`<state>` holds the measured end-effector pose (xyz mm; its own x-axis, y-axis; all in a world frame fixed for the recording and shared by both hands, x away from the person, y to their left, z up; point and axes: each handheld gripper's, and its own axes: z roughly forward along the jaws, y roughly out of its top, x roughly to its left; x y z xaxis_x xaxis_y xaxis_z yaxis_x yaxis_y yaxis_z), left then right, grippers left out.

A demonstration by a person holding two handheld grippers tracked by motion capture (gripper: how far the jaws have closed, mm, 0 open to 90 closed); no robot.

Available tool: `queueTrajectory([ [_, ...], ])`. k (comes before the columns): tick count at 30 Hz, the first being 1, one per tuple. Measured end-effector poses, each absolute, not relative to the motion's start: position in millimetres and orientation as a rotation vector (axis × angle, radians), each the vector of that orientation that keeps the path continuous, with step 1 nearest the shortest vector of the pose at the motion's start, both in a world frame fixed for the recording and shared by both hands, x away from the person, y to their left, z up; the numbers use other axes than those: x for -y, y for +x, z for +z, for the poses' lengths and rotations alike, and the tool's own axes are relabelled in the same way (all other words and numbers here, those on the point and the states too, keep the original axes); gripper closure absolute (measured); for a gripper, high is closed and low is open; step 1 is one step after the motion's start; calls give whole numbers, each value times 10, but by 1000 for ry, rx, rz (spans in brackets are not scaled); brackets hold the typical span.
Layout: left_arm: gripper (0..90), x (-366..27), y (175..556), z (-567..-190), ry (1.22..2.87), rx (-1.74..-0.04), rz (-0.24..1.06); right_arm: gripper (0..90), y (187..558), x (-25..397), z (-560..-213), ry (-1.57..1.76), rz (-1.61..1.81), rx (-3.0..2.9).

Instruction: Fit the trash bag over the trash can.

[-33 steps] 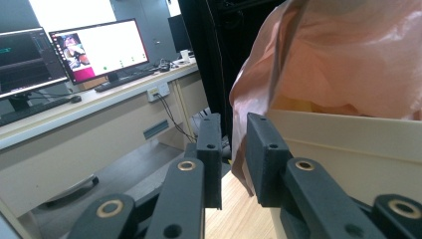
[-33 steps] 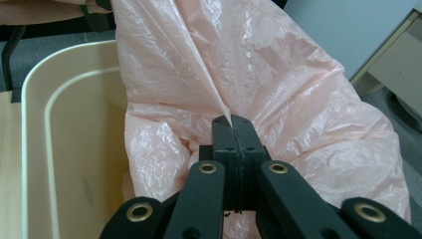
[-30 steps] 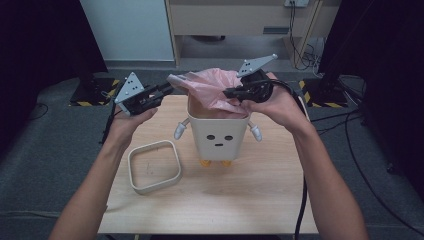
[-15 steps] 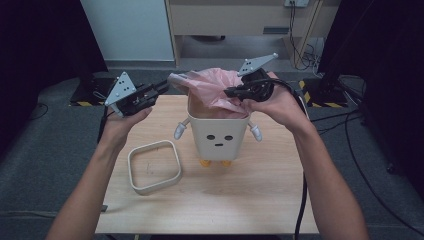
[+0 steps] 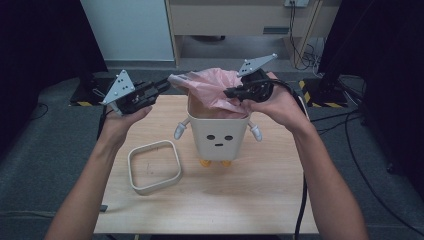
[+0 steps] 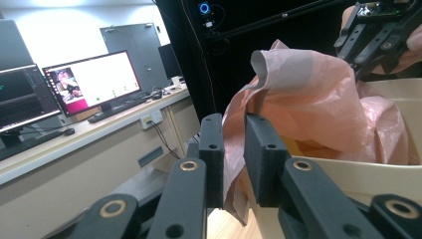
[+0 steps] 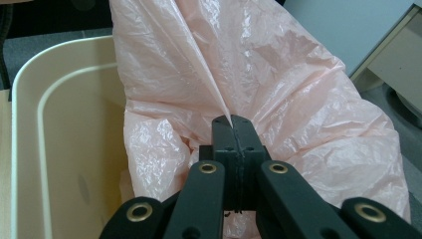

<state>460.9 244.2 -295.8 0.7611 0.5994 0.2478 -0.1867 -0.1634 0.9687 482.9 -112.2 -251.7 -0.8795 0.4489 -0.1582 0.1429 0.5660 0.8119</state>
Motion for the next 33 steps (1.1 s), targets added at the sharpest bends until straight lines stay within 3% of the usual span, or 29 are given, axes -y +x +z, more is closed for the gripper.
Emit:
queueTrajectory([
  [7, 663, -2356, 4672, -2931, 1644, -292, 690, 900, 4831, 1106, -2519, 481, 1228, -2459],
  [24, 539, -2229, 4832, -3023, 1645, -262, 658, 900, 4835, 1081, -2516, 475, 1256, -2464],
  [27, 577, -2215, 4833, -3034, 1649, -255, 648, 900, 4839, 1089, -2511, 475, 1266, -2460],
  [31, 797, -2168, 4803, -3044, 1666, -224, 616, 900, 4845, 1081, -2523, 474, 1264, -2461],
  [33, 862, -2148, 4798, -3052, 1677, -244, 616, 900, 4848, 1073, -2532, 474, 1264, -2461],
])
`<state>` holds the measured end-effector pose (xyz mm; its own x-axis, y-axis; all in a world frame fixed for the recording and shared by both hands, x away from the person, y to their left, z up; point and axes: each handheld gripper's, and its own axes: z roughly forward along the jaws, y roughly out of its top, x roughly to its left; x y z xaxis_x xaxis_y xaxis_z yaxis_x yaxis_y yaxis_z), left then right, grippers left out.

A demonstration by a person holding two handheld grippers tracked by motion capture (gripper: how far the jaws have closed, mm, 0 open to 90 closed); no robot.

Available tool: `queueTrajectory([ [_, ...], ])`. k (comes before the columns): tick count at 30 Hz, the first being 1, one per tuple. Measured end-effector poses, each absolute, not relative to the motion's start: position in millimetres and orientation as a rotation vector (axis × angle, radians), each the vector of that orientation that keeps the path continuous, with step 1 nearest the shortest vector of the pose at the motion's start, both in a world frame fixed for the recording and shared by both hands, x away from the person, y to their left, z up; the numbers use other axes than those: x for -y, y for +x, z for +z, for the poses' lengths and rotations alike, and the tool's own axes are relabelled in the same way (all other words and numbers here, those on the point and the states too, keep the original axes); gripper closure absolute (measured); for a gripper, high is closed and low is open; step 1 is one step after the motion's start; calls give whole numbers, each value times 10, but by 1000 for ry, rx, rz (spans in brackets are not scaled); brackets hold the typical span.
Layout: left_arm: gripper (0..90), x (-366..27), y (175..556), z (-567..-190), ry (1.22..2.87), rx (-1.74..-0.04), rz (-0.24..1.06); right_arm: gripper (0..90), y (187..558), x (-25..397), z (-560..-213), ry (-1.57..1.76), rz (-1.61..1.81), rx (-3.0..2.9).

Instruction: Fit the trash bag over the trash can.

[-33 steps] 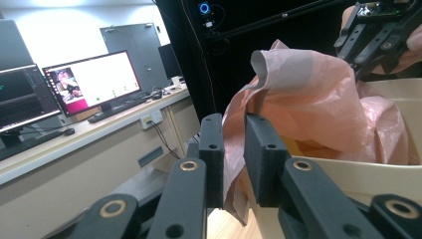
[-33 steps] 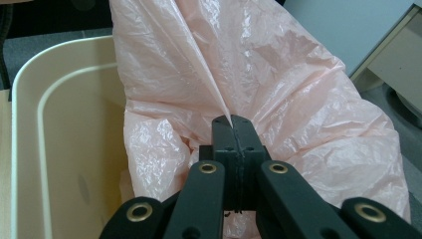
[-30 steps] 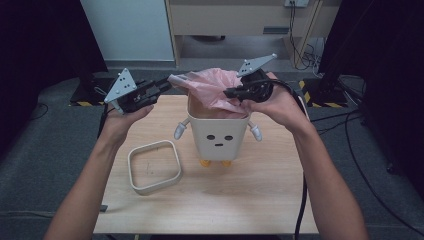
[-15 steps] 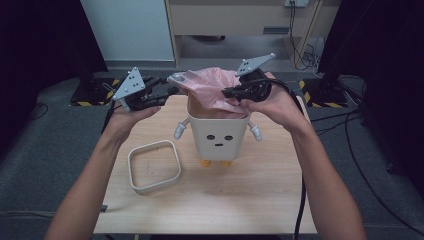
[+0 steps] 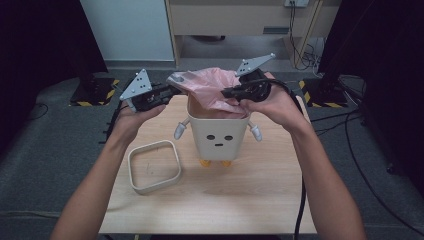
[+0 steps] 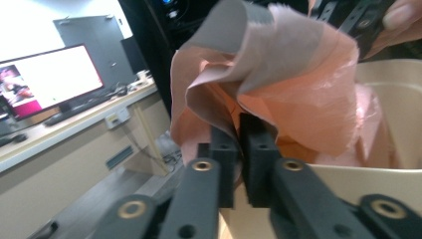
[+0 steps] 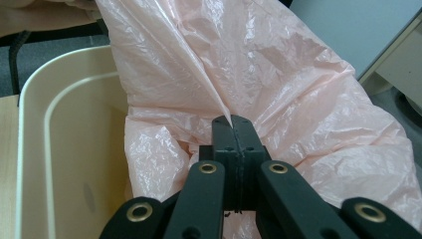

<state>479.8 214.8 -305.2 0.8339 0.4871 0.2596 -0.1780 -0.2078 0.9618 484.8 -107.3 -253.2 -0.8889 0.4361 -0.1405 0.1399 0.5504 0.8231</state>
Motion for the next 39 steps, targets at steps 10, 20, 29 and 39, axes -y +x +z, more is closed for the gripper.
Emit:
queueTrajectory([
  [10, 899, -2179, 4766, -3077, 1686, -313, 627, 900, 4837, 1109, -2531, 479, 1266, -2455],
  [20, 900, -2259, 4806, -3080, 1688, -425, 634, 900, 4806, 1182, -2535, 488, 1288, -2442],
  [29, 900, -2273, 4846, -3110, 1702, -460, 652, 900, 4772, 1292, -2523, 497, 1321, -2413],
  [39, 900, -2355, 4885, -3181, 1693, -498, 661, 900, 4742, 1464, -2461, 519, 1359, -2355],
])
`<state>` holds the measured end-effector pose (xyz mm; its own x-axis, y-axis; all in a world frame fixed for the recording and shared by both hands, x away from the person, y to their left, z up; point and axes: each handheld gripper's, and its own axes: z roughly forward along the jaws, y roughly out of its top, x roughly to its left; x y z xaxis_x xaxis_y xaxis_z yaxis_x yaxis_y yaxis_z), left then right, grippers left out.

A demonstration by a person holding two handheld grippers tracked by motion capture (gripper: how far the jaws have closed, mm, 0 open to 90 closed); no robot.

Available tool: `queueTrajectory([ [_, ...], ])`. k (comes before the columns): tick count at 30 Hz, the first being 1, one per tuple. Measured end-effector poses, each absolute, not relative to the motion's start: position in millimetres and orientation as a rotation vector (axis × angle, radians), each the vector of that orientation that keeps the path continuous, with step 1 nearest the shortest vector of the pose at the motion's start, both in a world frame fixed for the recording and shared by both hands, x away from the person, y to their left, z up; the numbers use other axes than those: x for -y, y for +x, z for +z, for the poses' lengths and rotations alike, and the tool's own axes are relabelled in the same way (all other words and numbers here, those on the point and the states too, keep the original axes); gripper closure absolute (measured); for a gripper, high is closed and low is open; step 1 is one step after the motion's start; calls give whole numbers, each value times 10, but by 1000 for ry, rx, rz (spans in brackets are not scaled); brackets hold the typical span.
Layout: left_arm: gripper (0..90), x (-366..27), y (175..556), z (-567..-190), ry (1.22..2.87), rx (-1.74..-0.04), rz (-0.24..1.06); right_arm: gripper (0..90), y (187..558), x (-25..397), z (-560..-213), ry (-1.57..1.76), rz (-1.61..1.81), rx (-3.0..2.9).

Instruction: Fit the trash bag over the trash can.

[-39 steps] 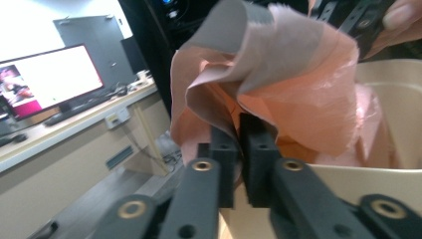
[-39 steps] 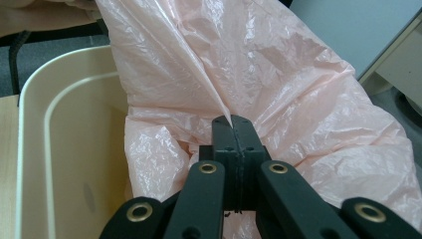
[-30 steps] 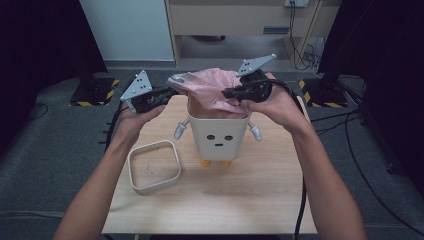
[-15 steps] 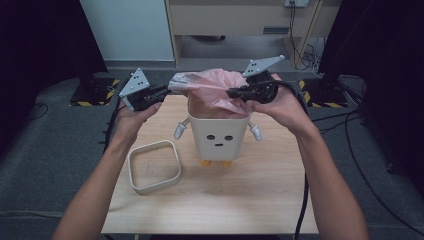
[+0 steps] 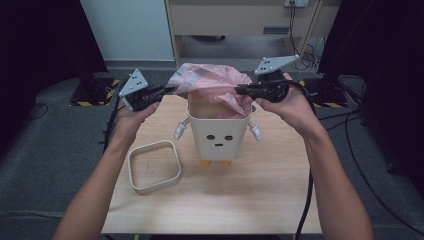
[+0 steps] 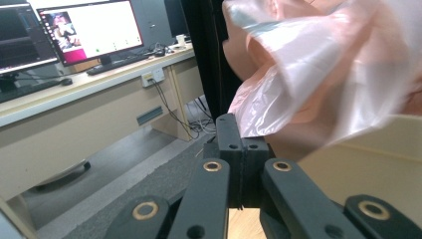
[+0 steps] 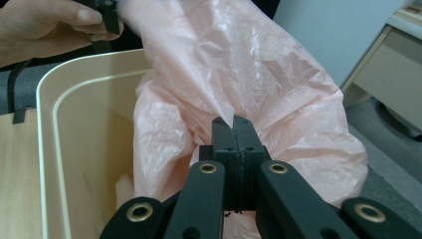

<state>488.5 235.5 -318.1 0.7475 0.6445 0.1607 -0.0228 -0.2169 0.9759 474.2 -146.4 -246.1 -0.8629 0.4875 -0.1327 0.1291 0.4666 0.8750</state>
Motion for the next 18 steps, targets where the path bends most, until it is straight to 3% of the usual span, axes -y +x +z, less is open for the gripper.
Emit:
queueTrajectory([
  [18, 900, -2500, 4872, -3296, 1693, -530, 698, 900, 4727, 1739, -2350, 572, 1379, -2264],
])
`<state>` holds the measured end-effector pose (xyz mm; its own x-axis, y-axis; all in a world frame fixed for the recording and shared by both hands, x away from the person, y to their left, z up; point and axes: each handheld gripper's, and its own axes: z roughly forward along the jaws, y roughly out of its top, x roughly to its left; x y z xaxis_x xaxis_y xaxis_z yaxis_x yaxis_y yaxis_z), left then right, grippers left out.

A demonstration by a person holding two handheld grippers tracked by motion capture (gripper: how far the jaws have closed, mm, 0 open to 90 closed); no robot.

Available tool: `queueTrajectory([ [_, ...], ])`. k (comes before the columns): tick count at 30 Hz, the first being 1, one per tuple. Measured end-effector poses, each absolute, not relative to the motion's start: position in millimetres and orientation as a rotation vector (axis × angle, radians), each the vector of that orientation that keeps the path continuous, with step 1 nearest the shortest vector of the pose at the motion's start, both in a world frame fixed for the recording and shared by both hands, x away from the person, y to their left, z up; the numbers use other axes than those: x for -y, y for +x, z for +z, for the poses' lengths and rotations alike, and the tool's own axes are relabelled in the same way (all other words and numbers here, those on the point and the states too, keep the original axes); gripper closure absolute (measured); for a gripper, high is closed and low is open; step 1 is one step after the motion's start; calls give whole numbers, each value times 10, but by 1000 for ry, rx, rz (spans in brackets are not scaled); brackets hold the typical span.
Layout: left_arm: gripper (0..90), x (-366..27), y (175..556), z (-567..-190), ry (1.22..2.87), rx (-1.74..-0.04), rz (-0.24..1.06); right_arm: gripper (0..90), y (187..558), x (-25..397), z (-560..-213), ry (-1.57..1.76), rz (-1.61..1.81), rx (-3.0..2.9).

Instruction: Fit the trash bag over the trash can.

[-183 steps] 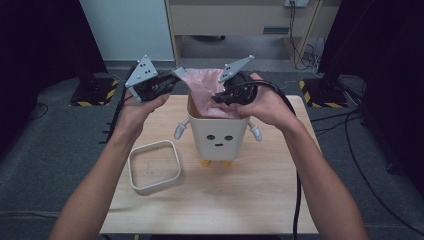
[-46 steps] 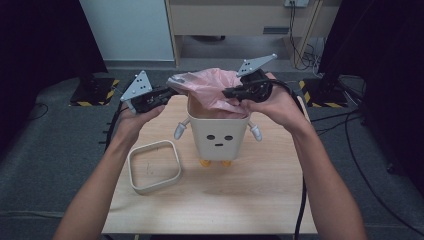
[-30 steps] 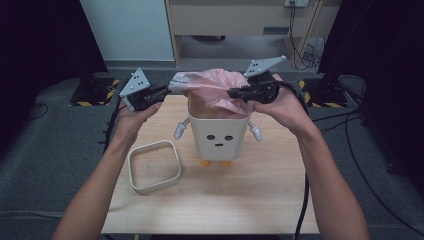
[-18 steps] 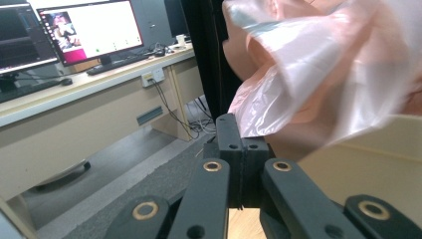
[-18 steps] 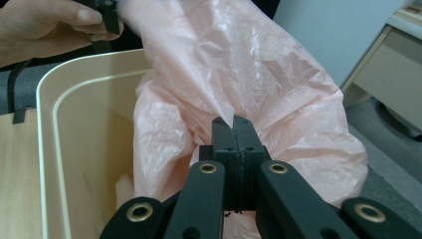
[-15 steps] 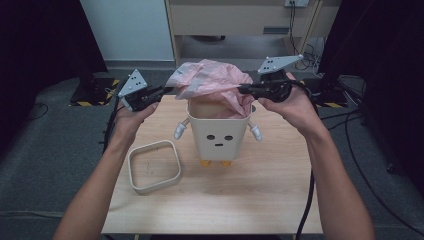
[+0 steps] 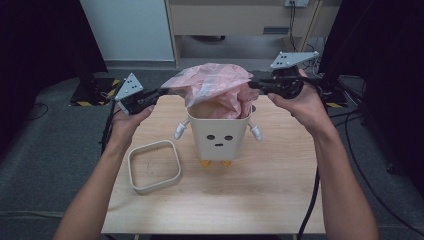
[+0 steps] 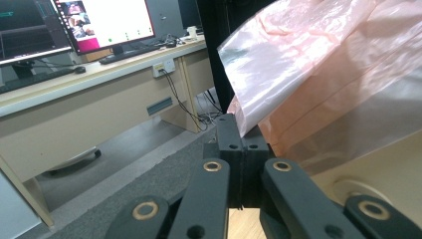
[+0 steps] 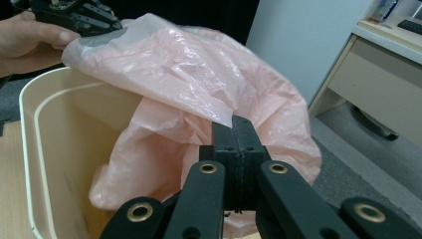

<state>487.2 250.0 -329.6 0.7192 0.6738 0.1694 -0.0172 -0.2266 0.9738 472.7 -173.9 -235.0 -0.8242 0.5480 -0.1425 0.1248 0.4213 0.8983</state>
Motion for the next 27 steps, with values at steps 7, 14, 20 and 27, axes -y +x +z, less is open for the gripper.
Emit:
queueTrajectory([
  [7, 900, -2560, 4876, -3364, 1699, -547, 698, 900, 4730, 1846, -2402, 613, 1335, -2271],
  [14, 900, -2541, 4846, -3367, 1670, -523, 676, 900, 4784, 1837, -2478, 623, 1334, -2290],
  [20, 887, -2494, 4826, -3354, 1681, -491, 679, 716, 4792, 1762, -2460, 593, 1365, -2280],
  [27, 879, -2480, 4832, -3357, 1677, -488, 679, 586, 4833, 1652, -2455, 566, 1404, -2291],
])
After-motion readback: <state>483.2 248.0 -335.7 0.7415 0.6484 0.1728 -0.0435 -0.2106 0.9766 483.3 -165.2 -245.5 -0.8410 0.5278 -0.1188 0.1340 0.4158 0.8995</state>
